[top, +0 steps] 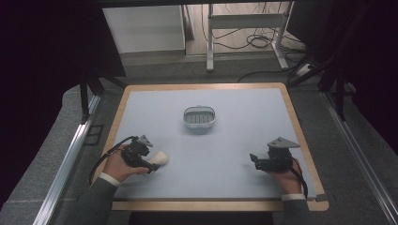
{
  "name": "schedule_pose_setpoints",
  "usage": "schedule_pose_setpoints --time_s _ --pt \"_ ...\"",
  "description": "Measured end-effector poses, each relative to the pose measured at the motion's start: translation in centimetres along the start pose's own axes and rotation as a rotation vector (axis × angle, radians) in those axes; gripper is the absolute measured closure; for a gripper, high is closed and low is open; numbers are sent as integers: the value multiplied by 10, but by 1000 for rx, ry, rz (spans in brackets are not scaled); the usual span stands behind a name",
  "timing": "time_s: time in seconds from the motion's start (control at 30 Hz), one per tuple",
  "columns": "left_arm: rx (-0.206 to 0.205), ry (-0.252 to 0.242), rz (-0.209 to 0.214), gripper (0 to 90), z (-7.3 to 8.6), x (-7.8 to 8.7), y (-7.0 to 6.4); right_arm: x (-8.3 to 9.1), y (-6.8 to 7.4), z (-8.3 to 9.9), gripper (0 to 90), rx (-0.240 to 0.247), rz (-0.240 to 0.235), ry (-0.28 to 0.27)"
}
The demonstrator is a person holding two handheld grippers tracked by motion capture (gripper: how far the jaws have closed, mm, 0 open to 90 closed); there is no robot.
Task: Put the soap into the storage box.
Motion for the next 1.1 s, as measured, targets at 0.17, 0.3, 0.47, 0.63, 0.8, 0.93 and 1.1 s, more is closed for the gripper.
schedule_pose_setpoints --time_s 0.17,0.3,0.47,0.63,0.8,0.93,1.1 --pt "3 41 21 234 -3 -5 -1 1 0 1 125 -6 5 -1" --pt "-22 97 17 215 -6 -9 -3 2 0 1 125 -5 16 0" --pt "-34 121 4 247 -10 -11 -6 2 -1 3 125 0 23 5" --pt "-33 140 17 345 -10 -13 -6 2 -1 1 125 5 36 -1" --pt "-26 150 8 395 -9 -14 -5 3 -2 1 125 4 45 -7" --pt "-28 172 -7 426 -8 -18 -4 4 -3 1 125 6 50 -5" --pt "-35 191 -22 482 -5 -22 -5 5 -3 0 125 7 57 -9"
Point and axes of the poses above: each handheld gripper's, and its own axes: x roughly backward along the jaws, z roughly out of its underside, y roughly to its left, the point moved 8 cm from there along -x, roughly forward along the jaws, and after that the axes turned 2 degrees about x, right-handed, at the moved point
